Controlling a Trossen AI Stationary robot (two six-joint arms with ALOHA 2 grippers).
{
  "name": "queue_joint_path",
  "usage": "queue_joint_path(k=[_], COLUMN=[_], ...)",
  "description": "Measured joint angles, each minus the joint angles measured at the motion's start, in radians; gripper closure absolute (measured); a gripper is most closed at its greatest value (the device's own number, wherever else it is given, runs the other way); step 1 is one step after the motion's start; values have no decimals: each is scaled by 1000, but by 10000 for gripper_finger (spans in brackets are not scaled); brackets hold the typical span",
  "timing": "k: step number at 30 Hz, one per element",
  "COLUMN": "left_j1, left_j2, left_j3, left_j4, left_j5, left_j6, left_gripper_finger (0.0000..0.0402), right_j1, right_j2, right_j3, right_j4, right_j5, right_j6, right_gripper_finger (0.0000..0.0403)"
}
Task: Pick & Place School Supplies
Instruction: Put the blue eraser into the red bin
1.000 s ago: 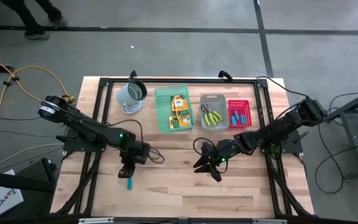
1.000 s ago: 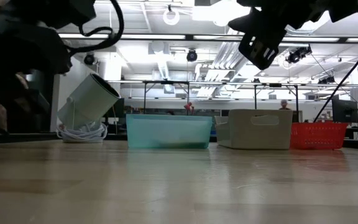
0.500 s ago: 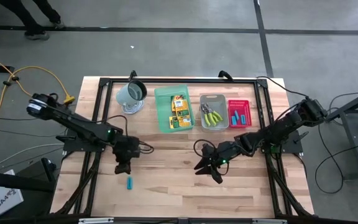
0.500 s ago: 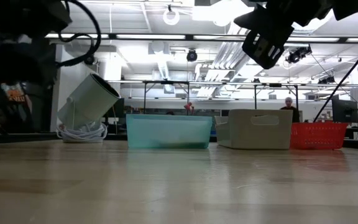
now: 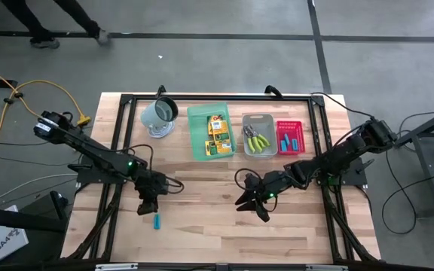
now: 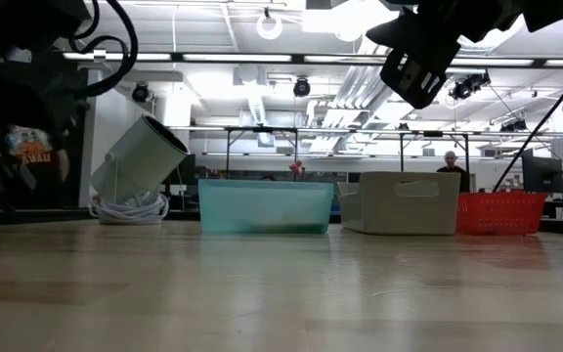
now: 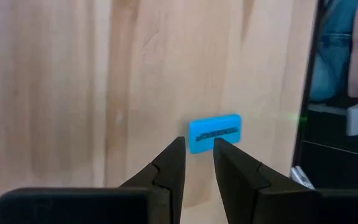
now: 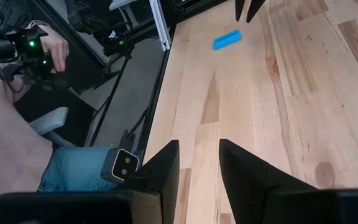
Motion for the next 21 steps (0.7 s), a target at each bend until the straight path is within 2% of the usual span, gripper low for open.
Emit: queue_joint_path(k=[14, 21], left_j1=[-3, -25], left_j2=[12, 113], left_j3=[-36, -36], left_j4=[72, 116], left_j5=[4, 27], left_j6=[-59, -73], left_gripper_finger=[322, 322], right_j1=[1, 1], right_j2=[0, 0], right_j3=[0, 0], right_j4=[0, 0], right_j5=[0, 0], right_j6=[1, 1], right_gripper_finger=[298, 298])
